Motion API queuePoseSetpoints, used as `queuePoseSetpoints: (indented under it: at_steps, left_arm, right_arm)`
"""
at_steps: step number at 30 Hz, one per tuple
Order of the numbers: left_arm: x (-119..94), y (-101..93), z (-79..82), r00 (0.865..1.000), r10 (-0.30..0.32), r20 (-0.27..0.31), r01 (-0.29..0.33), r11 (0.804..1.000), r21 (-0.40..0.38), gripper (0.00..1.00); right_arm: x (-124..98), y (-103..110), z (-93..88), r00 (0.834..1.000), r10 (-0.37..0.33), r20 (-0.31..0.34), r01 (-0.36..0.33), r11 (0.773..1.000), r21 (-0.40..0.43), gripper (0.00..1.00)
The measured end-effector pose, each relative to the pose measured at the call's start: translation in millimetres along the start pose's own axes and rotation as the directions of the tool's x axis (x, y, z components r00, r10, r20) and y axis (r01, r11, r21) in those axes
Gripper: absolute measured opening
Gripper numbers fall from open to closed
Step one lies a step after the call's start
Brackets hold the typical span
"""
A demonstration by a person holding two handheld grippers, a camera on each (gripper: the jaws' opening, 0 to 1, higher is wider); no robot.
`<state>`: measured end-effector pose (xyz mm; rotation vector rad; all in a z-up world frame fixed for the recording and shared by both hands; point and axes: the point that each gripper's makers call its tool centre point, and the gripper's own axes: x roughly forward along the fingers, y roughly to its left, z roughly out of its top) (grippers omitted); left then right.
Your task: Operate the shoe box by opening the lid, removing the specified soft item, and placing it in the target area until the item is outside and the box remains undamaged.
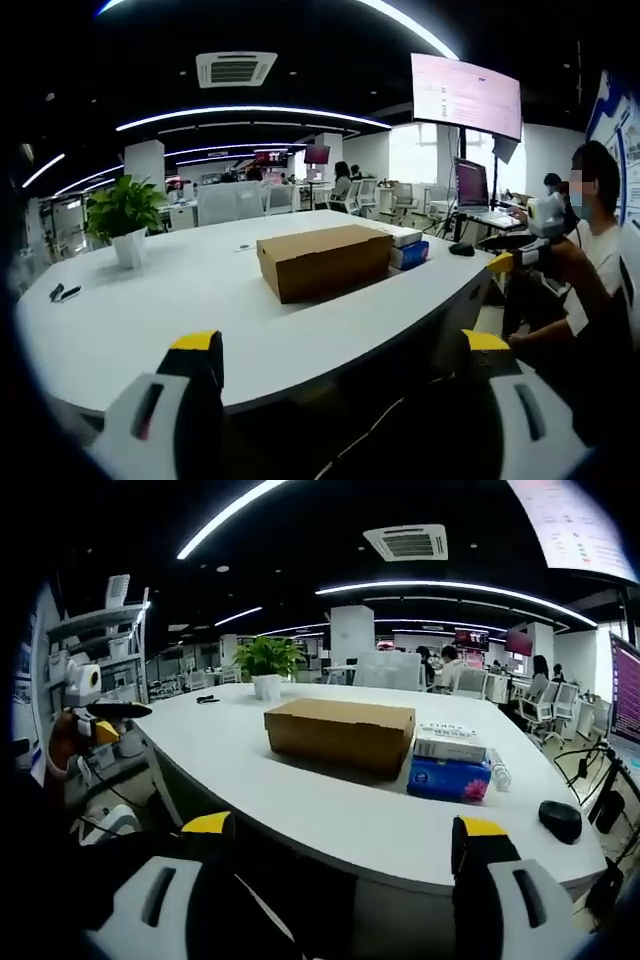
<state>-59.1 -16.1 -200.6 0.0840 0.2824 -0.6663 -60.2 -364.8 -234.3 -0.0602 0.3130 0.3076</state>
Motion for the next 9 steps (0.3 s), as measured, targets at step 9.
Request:
queuePoseSetpoints:
  at_steps: [9]
  left_arm:
    - [-0.4, -4.8, 2.5, 1.0, -0.016, 0.005, 0.015, 1.0, 0.009, 0.99]
  right_arm:
    - [0.9, 1.5, 5.6, 1.0, -0.001, 0.008, 0.001, 1.0, -0.026, 0.92]
